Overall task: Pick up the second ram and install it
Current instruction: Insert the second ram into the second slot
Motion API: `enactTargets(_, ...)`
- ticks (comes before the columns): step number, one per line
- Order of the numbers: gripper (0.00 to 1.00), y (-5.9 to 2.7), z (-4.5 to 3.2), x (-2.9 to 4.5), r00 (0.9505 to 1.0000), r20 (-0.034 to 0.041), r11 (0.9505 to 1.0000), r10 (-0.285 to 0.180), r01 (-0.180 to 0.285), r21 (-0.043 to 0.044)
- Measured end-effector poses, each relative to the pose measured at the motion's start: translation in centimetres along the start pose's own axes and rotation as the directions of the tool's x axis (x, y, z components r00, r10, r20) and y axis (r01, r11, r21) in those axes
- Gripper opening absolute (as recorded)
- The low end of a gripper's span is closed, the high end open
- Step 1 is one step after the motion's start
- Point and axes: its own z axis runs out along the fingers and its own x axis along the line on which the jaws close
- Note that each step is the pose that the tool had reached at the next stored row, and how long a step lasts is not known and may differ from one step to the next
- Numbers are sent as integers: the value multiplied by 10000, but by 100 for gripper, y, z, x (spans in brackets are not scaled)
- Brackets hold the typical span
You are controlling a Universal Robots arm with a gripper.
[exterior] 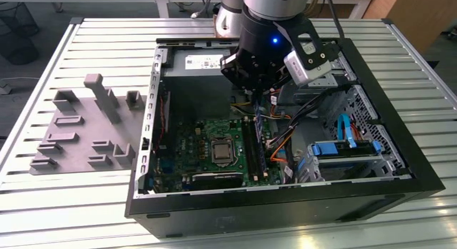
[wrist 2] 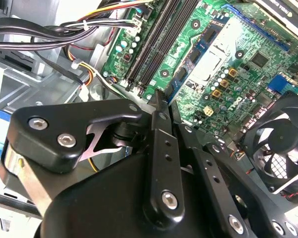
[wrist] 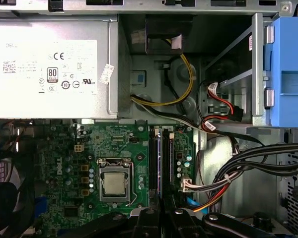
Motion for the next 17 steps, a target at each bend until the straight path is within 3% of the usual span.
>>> enactTargets(10, 14, 0, 2, 0, 10000, 0, 10000, 0, 0, 1)
enactTargets(17, 14, -1, 119, 2, 10000, -4, 10000, 16, -16, 1)
